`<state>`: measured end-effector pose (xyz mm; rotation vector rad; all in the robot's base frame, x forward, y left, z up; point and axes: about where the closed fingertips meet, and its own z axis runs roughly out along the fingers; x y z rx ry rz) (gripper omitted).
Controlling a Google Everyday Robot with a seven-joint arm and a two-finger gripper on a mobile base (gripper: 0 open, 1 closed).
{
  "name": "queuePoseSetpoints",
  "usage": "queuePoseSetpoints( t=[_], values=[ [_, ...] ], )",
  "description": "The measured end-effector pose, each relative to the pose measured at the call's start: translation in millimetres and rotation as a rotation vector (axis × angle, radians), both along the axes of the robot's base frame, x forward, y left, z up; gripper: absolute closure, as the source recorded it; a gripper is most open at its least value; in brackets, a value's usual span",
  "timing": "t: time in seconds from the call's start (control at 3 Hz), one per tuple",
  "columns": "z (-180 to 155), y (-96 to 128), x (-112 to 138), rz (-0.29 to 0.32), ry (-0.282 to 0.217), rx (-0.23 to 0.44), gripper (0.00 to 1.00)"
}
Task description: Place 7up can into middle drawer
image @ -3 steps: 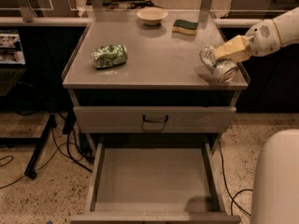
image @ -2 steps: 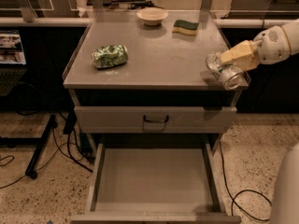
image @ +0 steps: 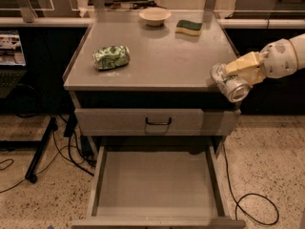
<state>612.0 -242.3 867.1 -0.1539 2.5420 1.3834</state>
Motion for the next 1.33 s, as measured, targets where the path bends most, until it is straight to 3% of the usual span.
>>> queuePoseSetpoints(
  t=[0.67, 1.0, 1.33],
  values=[
    [-6, -1, -9, -0.033, -0.001, 0.009, 1.0],
    [32, -6, -43, -0.127, -0.129, 0.048, 1.0],
    [51, -8, -76, -0.244, -0.217, 0.122, 1.0]
  ],
)
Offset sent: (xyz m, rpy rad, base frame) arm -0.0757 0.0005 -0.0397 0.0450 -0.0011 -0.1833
